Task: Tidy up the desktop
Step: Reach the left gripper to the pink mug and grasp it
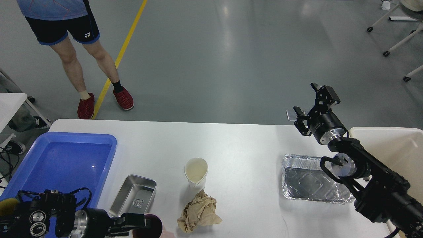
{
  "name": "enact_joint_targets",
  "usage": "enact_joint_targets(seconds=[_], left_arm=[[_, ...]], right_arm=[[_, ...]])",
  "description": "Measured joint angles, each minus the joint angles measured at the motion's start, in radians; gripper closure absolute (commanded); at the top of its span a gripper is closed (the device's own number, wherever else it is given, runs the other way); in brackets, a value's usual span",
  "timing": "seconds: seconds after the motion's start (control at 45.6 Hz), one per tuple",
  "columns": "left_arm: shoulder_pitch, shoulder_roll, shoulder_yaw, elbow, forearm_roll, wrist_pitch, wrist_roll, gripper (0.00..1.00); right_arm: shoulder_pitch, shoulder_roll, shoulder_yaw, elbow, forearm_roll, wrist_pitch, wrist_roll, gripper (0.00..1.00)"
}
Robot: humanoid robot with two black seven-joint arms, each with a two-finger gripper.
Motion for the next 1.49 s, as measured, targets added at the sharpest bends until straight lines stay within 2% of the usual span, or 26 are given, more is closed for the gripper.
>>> enact_joint_targets(seconds=[0.175,0.373,0.614,0.789,0.877,1.052,1.206,1.491], left_arm=[[0.003,-0.03,0.015,0.017,0.001,0.01,0.029,0.25],[0.004,-0.044,0.023,0.026,0.005,0.022,0.037,0.31],[0.006,-0.041,0.033,0.027,0.006,0.026,0.053,0.69],[0.006,-0.041,0.051,0.027,0.005,0.024,0.111,0.77],[0.005,-0.042,0.052,0.028,0.005,0.024,0.119,0.81],[0.004,-0.045,0.052,0.029,0.005,0.023,0.129,0.97],[-0.004,-0.046,0.05,0.028,0.0,0.016,0.15,0.99],[-0.065,-0.047,0.039,0.016,-0.013,-0.017,0.16,1.0]], right_arm=[[-0.009,0.0,0.0,-0.001,0.0,0.0,0.0,0.0],[-0.014,-0.001,0.0,-0.002,0.0,0.0,0.001,0.0],[-0.016,0.003,0.0,-0.017,0.0,0.0,0.001,0.0],[-0.016,0.006,0.0,-0.018,0.0,0.0,0.001,0.0],[-0.018,0.006,0.0,-0.018,0.0,0.0,0.001,0.0],[-0.027,0.006,0.0,-0.018,0.0,0.0,0.001,0.0],[-0.03,0.007,0.0,-0.018,0.0,0.0,0.001,0.0],[-0.032,0.009,0.0,-0.016,0.0,0.0,0.001,0.0]])
